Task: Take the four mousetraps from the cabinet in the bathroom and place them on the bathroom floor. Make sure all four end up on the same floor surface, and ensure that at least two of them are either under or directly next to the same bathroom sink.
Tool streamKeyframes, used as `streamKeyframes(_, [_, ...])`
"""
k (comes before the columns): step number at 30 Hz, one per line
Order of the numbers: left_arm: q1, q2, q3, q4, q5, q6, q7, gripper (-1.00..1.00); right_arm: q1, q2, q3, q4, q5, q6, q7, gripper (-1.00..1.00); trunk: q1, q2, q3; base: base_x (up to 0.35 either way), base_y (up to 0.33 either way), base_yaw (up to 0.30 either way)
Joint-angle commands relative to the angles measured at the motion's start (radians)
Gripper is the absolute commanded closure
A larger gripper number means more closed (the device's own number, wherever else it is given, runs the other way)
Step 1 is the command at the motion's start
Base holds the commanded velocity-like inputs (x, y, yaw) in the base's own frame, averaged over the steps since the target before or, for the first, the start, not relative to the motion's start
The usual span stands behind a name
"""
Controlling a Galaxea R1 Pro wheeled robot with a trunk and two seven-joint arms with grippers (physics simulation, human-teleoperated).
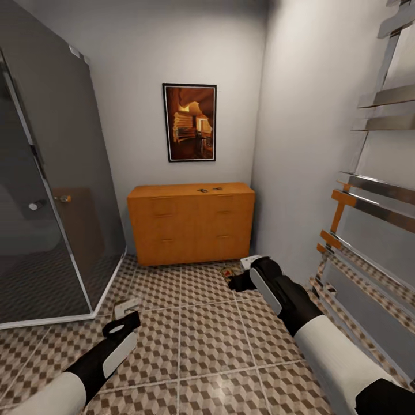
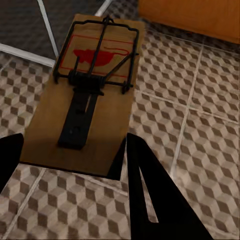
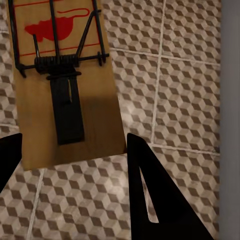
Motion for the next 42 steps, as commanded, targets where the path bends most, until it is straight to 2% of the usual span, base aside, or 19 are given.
streamKeyframes(1, [0.015,0.002,-0.007,0.002,0.001,-0.004,0.009,1.00,-0.001,0.000,0.005,0.000,-0.014,0.003,-0.010,1.00,0.000,-0.001,-0.001,0.000,0.000,0.120])
streamKeyframes(6, [0.072,0.001,-0.007,0.049,0.022,-0.026,0.007,1.00,-0.001,0.002,0.012,0.024,-0.016,0.003,-0.007,1.00,0.000,-0.001,-0.001,0.000,0.000,0.052])
streamKeyframes(8, [0.092,0.000,-0.007,0.073,0.046,-0.056,0.006,1.00,-0.001,0.003,0.013,0.039,-0.014,0.003,-0.007,1.00,0.000,-0.001,-0.001,0.000,0.000,0.101])
streamKeyframes(10, [0.139,-0.007,-0.008,0.100,0.101,-0.130,0.004,1.00,-0.001,0.006,0.014,0.057,-0.012,0.003,-0.007,1.00,0.000,-0.001,-0.001,0.000,0.000,0.220])
streamKeyframes(13, [0.162,-0.010,-0.008,0.106,0.125,-0.170,0.003,1.00,-0.001,0.005,0.014,0.062,-0.009,0.003,-0.007,1.00,0.000,-0.001,-0.001,0.000,0.000,0.265])
streamKeyframes(22, [0.172,-0.038,-0.007,0.109,0.134,-0.183,-0.004,1.00,-0.001,0.006,0.014,0.064,-0.009,0.003,-0.008,1.00,0.000,-0.001,-0.001,0.000,0.000,0.282])
streamKeyframes(35, [0.174,-0.035,-0.006,0.111,0.136,-0.188,-0.003,1.00,-0.001,0.006,0.016,0.064,-0.009,0.003,-0.008,1.00,0.000,-0.001,-0.001,0.000,0.000,0.289])
streamKeyframes(38, [0.181,-0.028,-0.003,0.111,0.137,-0.189,-0.003,1.00,-0.001,0.005,0.015,0.064,-0.009,0.003,-0.008,1.00,0.000,-0.001,-0.001,0.000,0.000,0.289])
streamKeyframes(42, [0.187,0.002,0.000,0.111,0.149,-0.196,-0.006,1.00,-0.001,0.000,0.015,0.065,-0.008,0.003,-0.009,1.00,0.000,-0.001,-0.001,0.000,0.000,0.289])
